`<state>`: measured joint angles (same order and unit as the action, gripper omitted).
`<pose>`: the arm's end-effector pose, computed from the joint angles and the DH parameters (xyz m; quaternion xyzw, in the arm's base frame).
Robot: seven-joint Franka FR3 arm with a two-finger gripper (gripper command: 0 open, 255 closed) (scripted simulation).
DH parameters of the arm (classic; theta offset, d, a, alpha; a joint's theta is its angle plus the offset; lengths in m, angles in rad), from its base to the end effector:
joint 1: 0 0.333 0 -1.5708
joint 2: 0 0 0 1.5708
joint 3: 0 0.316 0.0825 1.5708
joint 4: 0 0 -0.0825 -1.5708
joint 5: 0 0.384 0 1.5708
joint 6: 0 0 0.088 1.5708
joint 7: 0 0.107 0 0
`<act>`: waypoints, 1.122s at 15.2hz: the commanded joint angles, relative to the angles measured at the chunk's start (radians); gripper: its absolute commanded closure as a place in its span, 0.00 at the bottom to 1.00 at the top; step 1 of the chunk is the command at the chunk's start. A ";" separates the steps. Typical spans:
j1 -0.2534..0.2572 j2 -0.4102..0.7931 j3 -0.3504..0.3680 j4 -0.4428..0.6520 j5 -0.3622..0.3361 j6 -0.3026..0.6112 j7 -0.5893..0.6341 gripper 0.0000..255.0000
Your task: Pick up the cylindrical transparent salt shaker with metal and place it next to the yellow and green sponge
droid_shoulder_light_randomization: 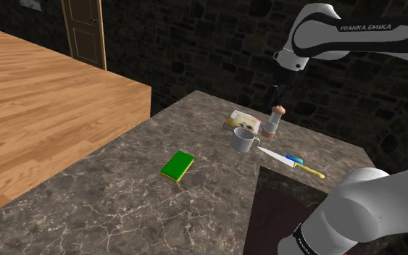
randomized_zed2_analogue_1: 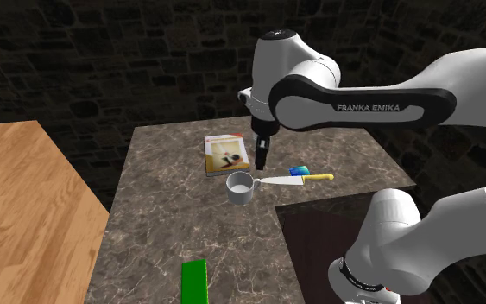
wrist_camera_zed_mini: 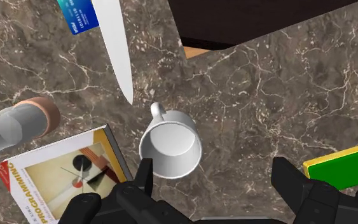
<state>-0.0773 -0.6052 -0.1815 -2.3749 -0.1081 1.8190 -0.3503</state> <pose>0.3593 -0.1139 0.5378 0.9971 0.0726 0.0201 0.0073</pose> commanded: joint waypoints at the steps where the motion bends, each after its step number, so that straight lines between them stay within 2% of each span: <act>1: -0.012 0.047 -0.038 0.020 -0.018 0.032 -0.044 0.00; 9: -0.042 0.257 -0.182 0.152 -0.038 0.133 -0.220 0.00; 13: -0.053 0.380 -0.248 0.245 -0.012 0.172 -0.317 0.00; 17: -0.069 0.517 -0.308 0.357 0.042 0.198 -0.421 0.00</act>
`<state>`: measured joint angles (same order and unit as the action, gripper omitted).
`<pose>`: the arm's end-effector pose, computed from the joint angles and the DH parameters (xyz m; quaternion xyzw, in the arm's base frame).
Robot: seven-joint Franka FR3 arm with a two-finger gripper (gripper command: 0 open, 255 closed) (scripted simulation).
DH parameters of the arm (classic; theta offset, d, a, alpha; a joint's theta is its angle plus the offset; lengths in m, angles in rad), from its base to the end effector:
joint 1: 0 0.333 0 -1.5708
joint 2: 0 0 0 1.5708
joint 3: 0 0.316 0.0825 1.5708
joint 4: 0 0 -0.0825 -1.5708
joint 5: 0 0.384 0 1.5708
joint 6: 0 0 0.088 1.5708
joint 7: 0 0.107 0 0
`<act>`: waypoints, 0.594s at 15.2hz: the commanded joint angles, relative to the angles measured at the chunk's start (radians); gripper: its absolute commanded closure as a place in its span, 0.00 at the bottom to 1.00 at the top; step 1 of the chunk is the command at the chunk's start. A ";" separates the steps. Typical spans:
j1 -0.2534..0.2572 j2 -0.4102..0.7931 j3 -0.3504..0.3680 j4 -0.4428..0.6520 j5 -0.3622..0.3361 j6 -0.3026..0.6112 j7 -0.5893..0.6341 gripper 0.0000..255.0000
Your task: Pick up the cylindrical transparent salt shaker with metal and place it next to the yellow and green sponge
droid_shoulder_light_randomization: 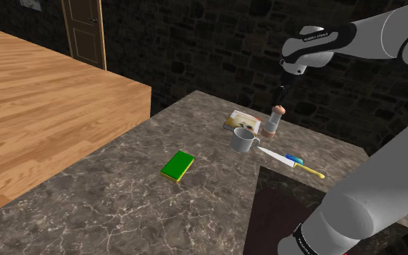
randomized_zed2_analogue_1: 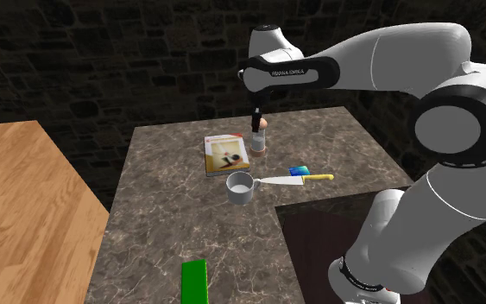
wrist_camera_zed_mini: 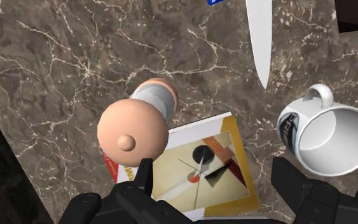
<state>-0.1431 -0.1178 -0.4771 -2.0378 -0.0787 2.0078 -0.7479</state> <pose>0.4269 -0.3197 0.4965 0.9961 0.0794 0.0234 0.0310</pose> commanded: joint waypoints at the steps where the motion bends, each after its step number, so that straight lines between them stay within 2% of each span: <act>1: -0.010 0.066 -0.025 0.052 0.030 0.013 -0.051 0.00; 5: -0.043 0.198 -0.058 0.172 0.103 0.017 -0.146 0.00; 9: -0.048 0.218 -0.057 0.139 0.115 0.066 -0.154 0.00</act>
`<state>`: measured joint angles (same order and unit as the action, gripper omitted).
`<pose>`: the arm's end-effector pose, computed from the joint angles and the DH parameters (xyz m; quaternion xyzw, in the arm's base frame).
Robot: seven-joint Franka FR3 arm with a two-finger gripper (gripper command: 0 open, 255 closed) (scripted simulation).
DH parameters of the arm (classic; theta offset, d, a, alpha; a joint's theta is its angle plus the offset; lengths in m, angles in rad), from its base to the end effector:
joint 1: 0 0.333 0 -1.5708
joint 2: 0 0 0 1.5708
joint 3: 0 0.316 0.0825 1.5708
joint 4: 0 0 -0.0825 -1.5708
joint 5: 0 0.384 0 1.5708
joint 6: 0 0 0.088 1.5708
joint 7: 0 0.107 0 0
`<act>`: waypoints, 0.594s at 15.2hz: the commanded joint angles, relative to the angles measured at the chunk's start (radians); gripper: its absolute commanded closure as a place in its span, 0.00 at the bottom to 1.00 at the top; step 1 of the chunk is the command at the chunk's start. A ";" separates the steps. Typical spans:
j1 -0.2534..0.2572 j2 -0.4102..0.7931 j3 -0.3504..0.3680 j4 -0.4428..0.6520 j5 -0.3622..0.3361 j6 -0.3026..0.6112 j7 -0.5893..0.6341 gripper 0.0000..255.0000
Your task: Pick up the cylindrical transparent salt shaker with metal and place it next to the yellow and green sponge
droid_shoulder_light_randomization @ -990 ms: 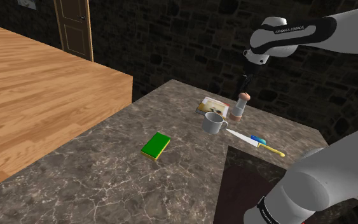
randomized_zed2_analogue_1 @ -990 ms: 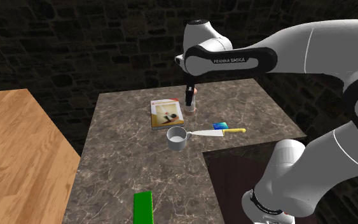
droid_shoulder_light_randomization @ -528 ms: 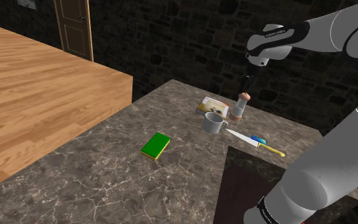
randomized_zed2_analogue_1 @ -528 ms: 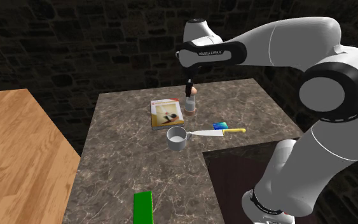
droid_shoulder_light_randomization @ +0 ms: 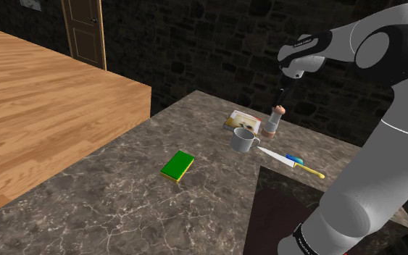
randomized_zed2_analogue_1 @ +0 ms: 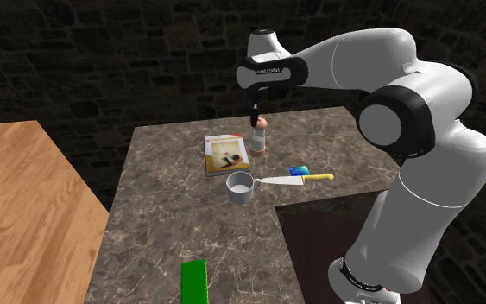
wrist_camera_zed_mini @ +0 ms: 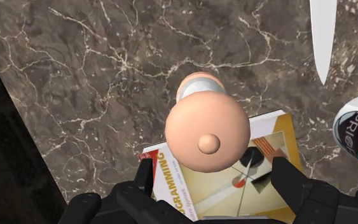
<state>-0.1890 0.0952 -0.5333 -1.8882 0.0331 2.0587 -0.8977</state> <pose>0.4498 -0.3836 0.4688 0.9956 0.0825 0.0240 0.0385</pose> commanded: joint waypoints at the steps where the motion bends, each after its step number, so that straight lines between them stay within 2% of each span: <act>1: -0.003 0.010 -0.001 -0.018 0.007 0.027 -0.007 0.00; 4: -0.005 0.026 0.000 -0.036 0.017 0.059 -0.013 0.00; 9: -0.005 0.026 0.000 -0.036 0.017 0.059 -0.013 0.00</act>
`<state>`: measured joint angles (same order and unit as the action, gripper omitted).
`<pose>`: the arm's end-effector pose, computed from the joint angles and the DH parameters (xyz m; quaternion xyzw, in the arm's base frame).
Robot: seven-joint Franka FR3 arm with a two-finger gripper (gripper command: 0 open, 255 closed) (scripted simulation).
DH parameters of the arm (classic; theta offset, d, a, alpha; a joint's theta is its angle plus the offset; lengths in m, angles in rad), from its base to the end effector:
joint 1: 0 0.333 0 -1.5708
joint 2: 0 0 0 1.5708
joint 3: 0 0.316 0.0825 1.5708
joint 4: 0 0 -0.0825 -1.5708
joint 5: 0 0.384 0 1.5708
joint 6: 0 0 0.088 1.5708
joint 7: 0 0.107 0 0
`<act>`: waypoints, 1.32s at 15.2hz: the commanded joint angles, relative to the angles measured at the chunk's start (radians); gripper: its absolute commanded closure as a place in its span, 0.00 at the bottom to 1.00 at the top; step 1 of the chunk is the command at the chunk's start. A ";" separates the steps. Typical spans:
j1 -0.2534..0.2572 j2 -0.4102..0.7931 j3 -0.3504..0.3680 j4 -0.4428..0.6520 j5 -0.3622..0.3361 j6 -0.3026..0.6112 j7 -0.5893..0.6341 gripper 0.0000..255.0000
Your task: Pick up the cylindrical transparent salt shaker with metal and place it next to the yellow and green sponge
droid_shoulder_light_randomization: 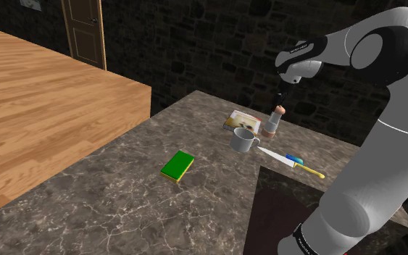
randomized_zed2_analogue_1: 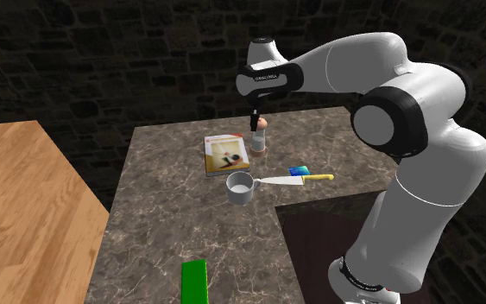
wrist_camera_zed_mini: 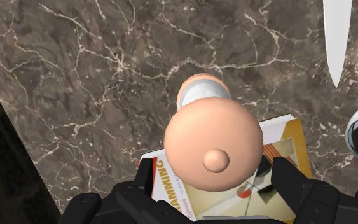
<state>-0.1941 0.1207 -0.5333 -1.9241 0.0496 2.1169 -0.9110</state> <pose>0.4502 -0.3861 0.4441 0.9955 0.0826 0.0241 0.0386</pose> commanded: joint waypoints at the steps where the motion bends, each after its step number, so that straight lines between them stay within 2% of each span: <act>1: 0.000 0.000 0.000 0.000 0.000 0.000 0.000 0.00; 2: 0.000 0.000 0.000 0.000 0.000 0.000 0.000 0.00; 3: 0.000 0.000 0.000 0.000 0.000 0.000 0.000 1.00; 12: 0.000 0.000 0.000 0.000 0.000 0.000 0.000 1.00; 20: 0.003 -0.029 -0.002 0.077 -0.019 -0.101 0.011 1.00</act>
<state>-0.1912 0.0977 -0.5348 -1.8556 0.0345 2.0290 -0.9011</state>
